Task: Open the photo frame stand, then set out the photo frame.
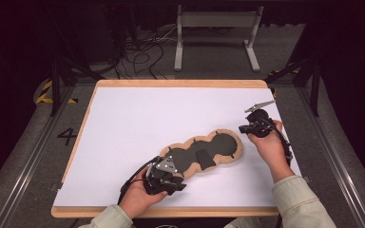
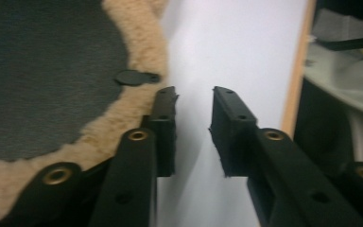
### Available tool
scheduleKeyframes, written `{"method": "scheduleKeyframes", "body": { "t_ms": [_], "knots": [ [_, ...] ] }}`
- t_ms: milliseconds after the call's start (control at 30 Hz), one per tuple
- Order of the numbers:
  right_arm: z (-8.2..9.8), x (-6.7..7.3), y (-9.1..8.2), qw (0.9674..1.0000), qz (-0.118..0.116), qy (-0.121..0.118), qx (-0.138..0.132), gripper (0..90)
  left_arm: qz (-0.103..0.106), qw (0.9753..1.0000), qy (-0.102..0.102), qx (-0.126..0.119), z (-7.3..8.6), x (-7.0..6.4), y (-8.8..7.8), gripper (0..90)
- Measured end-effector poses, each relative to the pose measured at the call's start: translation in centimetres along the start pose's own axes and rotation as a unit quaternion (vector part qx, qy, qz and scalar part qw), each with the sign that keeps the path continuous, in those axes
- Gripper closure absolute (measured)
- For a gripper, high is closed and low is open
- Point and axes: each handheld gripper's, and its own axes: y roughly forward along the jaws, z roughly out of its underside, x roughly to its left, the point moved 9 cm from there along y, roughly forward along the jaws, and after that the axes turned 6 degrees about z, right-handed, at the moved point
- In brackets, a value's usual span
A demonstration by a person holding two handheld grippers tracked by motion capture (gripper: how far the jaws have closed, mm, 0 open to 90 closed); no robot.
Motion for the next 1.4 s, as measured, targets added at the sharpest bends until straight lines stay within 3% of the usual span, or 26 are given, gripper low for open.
{"method": "scheduleKeyframes", "body": {
  "t_ms": [133, 233, 300, 333, 433, 567, 633, 700, 800, 933, 967, 1000, 1100, 1200, 1233, 1400],
  "knots": [
    [0.7, -0.5, -0.3, 1.0, 0.002, 0.008, -0.002, 90.0, -0.015, 0.9999, -0.006, 0.003, 0.0, 0.8, -0.1, 89.9],
    [1.2, -0.7, -0.5, 0.9999, 0.001, 0.012, -0.005, 90.0, -0.026, 0.9995, -0.016, 0.0, -0.1, 1.4, -0.3, 90.0],
    [1.5, -0.7, -0.7, 0.9998, -0.001, 0.016, -0.009, 90.0, -0.051, 0.9986, -0.012, 0.001, -0.2, 2.0, -0.4, 90.0],
    [1.7, -0.6, -0.9, 0.9998, -0.003, 0.018, -0.011, 90.0, -0.052, 0.9985, -0.02, 0.005, -0.1, 2.0, -0.5, 90.0],
    [2.2, -0.3, -1.5, 0.9996, -0.009, 0.019, -0.02, 90.0, -0.075, 0.997, -0.017, -0.004, -0.4, 3.4, -0.7, 90.0],
    [2.5, 0.5, -2.6, 0.999, -0.015, 0.014, -0.04, 90.0, -0.102, 0.9939, -0.042, -0.002, -0.3, 5.2, -0.7, 90.0],
    [2.6, 1.1, -3.2, 0.9986, -0.021, 0.012, -0.048, 90.0, -0.084, 0.9942, -0.065, -0.015, -0.5, 5.8, -0.6, 90.0],
    [2.6, 2.1, -3.9, 0.9977, -0.027, 0.003, -0.062, 90.0, -0.085, 0.9933, -0.076, -0.018, -0.6, 6.1, -0.6, 90.0],
    [2.7, 3.4, -4.4, 0.9969, -0.033, -0.007, -0.072, 90.0, -0.09, 0.9933, -0.071, -0.017, -0.7, 6.1, -0.6, 88.9],
    [2.7, 5.2, -5.0, 0.9949, -0.044, -0.02, -0.089, 89.9, -0.08, 0.9949, -0.059, -0.017, -0.8, 5.6, -0.8, 77.2],
    [2.7, 5.5, -5.0, 0.9946, -0.046, -0.025, -0.09, 89.7, -0.052, 0.9959, -0.07, -0.026, -1.0, 4.8, -1.3, 76.4],
    [2.8, 5.9, -5.1, 0.9945, -0.048, -0.029, -0.088, 89.4, -0.056, 0.9962, -0.057, -0.035, -1.2, 5.0, -1.6, 75.6],
    [2.9, 6.5, -5.2, 0.9942, -0.052, -0.035, -0.088, 88.9, -0.047, 0.9949, -0.067, -0.059, -1.3, 4.9, -2.7, 73.4],
    [3.0, 7.1, -5.4, 0.993, -0.059, -0.044, -0.093, 88.4, -0.058, 0.9943, -0.068, -0.059, -1.2, 5.0, -3.5, 70.8],
    [3.0, 7.2, -5.5, 0.9924, -0.062, -0.048, -0.095, 88.2, -0.065, 0.9942, -0.057, -0.064, -1.3, 5.2, -3.9, 69.7],
    [3.0, 8.2, -5.9, 0.9895, -0.075, -0.065, -0.105, 87.4, -0.07, 0.993, -0.054, -0.079, -1.5, 5.3, -5.2, 65.8]
  ]
}}
